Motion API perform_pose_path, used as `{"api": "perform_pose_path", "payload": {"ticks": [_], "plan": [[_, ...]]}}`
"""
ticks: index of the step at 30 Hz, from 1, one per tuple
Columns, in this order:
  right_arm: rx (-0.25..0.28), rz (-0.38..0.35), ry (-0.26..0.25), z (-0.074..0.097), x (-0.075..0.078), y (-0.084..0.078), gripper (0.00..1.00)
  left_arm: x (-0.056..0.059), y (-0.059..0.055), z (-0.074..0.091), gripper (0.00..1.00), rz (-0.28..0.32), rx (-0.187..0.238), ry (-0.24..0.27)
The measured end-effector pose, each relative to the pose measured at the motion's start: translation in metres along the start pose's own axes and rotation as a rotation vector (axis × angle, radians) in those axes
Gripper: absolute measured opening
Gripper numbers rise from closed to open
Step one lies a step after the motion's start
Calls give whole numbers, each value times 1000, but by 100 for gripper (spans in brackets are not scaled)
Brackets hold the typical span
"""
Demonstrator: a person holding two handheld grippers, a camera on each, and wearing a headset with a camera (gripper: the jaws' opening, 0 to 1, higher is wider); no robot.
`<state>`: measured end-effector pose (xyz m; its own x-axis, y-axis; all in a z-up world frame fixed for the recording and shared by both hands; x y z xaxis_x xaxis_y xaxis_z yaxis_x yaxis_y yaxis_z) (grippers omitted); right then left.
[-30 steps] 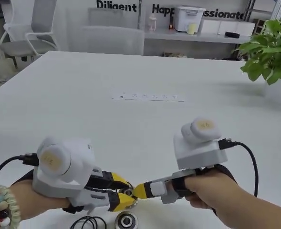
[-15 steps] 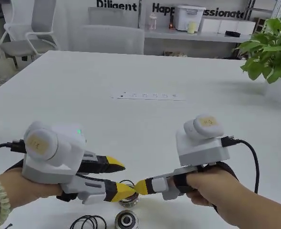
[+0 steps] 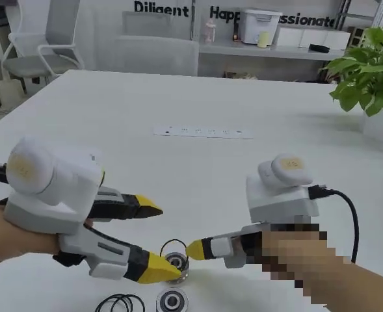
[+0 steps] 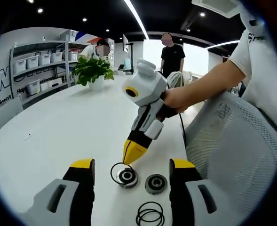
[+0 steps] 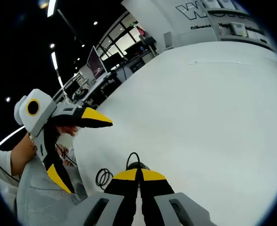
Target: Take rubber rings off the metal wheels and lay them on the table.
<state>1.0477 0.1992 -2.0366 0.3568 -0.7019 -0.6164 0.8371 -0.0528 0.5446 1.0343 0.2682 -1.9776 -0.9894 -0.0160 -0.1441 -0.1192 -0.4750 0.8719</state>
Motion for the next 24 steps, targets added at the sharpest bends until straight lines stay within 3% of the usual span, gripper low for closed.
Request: {"api": "perform_pose_path", "payload": {"ticks": [5, 15, 24], "plan": [[9, -9, 7, 3, -1, 0, 0, 2, 1, 15, 68, -23, -8, 4], [13, -4, 8, 4, -1, 1, 0, 3, -1, 50, 73, -38, -19, 63], [33, -14, 13, 8, -2, 6, 0, 8, -19, 83, 74, -29, -59, 127]]}}
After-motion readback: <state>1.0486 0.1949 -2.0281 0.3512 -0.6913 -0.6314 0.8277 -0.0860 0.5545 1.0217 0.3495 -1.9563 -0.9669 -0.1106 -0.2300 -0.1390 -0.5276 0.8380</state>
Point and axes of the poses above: the centre of the closed fingertips' face, and the gripper's own axes: z roughly backward along the fingers, x roughly to its right, y roughly out of its top, the point moved 3 cm from there along z, roughly backward along the fingers, and after that the axes turned 9 degrees about -z, right-handed, at the moved point
